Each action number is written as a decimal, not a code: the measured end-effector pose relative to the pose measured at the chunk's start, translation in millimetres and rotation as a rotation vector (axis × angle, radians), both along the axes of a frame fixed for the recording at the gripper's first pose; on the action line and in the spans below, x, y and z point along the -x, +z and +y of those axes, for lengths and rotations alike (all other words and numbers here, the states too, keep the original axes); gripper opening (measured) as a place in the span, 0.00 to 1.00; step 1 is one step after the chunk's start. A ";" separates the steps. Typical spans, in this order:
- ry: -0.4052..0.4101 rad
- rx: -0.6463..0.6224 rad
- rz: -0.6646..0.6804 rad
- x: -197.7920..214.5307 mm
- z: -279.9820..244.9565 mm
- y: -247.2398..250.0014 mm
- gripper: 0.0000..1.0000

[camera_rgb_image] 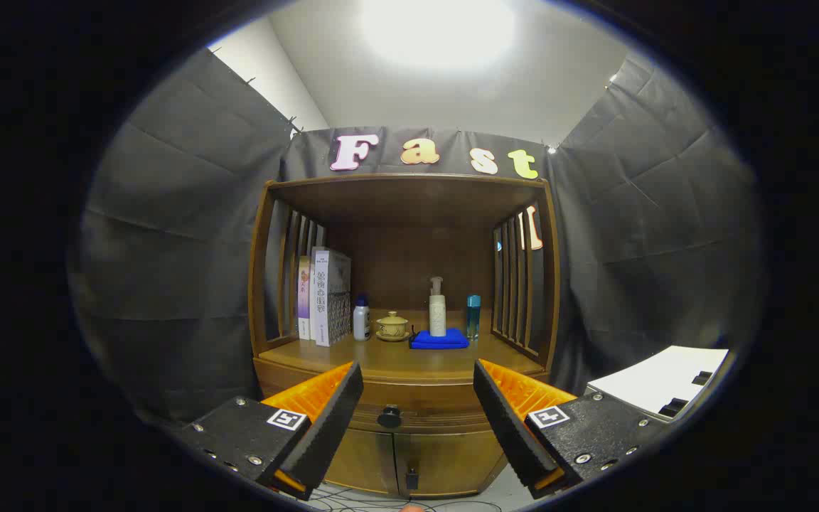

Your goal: Pull open the drawer, take out the items inside it, and place them on the countertop above the cabinet.

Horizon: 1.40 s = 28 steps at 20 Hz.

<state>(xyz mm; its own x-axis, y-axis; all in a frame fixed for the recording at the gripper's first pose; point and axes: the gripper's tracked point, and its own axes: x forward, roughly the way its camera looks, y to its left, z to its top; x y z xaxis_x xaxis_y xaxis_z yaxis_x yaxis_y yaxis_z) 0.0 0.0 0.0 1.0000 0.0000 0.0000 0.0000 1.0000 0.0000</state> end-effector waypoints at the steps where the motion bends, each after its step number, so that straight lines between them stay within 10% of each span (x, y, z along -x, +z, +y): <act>1: 0.004 0.002 -0.003 -0.5 1.8 1.7 0.97; 17: 0.022 -0.023 0.006 -10.8 0.1 -0.8 0.97; 28: 0.023 0.014 0.093 -89.8 15.0 -29.1 0.97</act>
<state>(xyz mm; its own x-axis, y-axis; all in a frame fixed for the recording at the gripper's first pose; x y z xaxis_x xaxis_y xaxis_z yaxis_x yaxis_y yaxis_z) 89.8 15.0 -29.1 0.9954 0.0224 -0.0934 -0.0238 0.9996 -0.0132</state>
